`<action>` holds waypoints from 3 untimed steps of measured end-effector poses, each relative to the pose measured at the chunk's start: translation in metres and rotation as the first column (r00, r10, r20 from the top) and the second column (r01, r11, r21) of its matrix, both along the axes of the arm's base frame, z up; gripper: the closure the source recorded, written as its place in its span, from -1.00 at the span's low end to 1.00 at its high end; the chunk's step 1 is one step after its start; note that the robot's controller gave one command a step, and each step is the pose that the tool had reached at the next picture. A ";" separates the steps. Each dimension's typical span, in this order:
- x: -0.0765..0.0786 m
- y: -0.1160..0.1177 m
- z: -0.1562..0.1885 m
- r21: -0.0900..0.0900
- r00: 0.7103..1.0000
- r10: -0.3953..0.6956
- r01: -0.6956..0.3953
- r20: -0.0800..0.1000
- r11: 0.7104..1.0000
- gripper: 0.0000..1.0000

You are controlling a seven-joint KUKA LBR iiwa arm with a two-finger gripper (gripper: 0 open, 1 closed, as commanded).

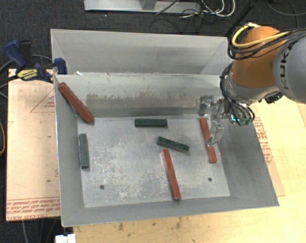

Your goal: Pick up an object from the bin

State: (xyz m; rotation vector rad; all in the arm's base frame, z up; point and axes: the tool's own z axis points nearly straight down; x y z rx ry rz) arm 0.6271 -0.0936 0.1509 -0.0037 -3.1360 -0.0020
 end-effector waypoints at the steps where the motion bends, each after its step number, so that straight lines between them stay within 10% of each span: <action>1: -0.045 0.049 -0.086 0.003 0.996 0.089 -0.089 -0.002 0.996 -1.00; 2: -0.042 0.046 -0.081 -0.001 0.996 0.088 -0.088 0.007 0.996 1.00; 3: -0.041 0.046 -0.080 -0.001 0.996 0.089 -0.089 0.007 0.996 -1.00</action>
Offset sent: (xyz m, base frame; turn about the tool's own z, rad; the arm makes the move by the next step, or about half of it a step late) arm -0.0423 0.0455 -0.0809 -0.0876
